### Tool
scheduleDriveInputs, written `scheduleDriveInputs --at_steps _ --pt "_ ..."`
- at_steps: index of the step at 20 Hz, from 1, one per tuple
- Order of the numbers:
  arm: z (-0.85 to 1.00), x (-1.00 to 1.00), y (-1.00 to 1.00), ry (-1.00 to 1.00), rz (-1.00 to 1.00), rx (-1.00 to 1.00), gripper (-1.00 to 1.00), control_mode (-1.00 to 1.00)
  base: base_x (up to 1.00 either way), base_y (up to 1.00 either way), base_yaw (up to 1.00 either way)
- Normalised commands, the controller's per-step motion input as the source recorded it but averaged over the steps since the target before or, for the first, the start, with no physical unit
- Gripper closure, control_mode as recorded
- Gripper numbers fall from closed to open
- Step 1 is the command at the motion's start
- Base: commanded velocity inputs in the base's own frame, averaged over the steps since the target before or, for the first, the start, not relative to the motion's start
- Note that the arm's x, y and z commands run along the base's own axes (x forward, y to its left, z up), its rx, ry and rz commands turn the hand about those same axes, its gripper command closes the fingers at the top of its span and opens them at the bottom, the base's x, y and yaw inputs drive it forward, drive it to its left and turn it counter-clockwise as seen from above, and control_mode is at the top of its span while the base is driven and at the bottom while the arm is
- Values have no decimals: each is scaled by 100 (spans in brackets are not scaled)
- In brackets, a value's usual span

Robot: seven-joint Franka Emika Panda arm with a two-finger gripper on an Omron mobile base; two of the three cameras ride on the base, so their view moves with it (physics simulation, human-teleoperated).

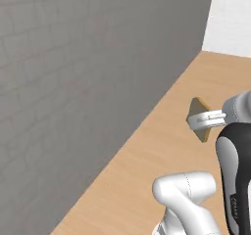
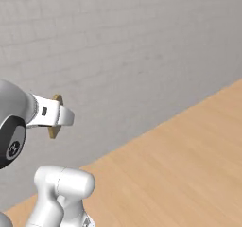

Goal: Start the toaster. Once the lever pops up, take the bread to the plate on the dining counter.

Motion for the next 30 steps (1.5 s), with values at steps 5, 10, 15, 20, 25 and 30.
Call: scheduleDriveInputs --at_steps 5,10,15,20,25,30 --pt "0 0 0 0 0 0 100 100 61 -17 -60" --pt "0 0 0 0 0 0 100 100 72 -9 -57" --pt "0 0 0 0 0 0 100 100 80 -1 -55" --pt "0 0 0 0 0 0 100 100 80 2 -57" --pt "0 0 0 0 0 0 100 100 66 13 -63" --pt "0 0 0 0 0 0 100 100 43 22 -65"
